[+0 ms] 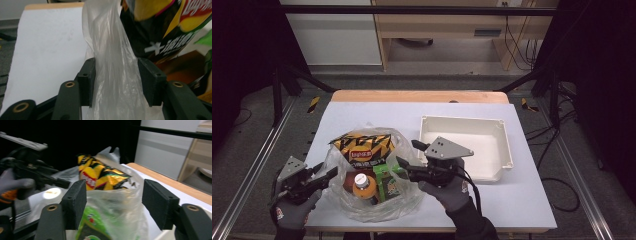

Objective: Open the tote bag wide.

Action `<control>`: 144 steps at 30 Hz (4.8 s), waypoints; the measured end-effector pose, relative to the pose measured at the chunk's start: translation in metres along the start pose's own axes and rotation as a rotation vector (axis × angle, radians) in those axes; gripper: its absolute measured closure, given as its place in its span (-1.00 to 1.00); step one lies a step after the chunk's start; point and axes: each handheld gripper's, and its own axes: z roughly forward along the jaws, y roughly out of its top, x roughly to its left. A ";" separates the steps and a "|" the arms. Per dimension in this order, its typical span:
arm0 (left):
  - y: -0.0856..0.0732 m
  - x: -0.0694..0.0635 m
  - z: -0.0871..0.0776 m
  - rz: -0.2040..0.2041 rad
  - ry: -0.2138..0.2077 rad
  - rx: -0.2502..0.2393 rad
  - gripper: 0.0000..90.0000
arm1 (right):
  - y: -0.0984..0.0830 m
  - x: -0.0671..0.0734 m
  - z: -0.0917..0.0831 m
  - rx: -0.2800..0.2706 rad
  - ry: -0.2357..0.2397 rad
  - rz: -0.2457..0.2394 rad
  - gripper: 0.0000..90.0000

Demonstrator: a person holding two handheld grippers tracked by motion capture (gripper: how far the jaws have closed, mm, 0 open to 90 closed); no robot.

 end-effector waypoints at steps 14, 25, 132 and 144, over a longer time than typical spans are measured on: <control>-0.022 -0.001 0.013 0.000 0.003 0.037 0.53 | -0.016 0.029 0.035 0.107 0.017 -0.061 0.14; -0.025 -0.006 0.011 0.034 0.009 0.050 0.97 | -0.044 -0.001 -0.001 0.206 -0.020 0.007 1.00; -0.032 -0.004 0.013 0.044 0.008 0.052 0.95 | -0.083 -0.025 0.015 0.254 -0.158 0.116 1.00; -0.033 -0.003 0.015 0.046 0.013 0.057 0.95 | -0.095 -0.021 0.039 0.354 -0.119 0.122 0.93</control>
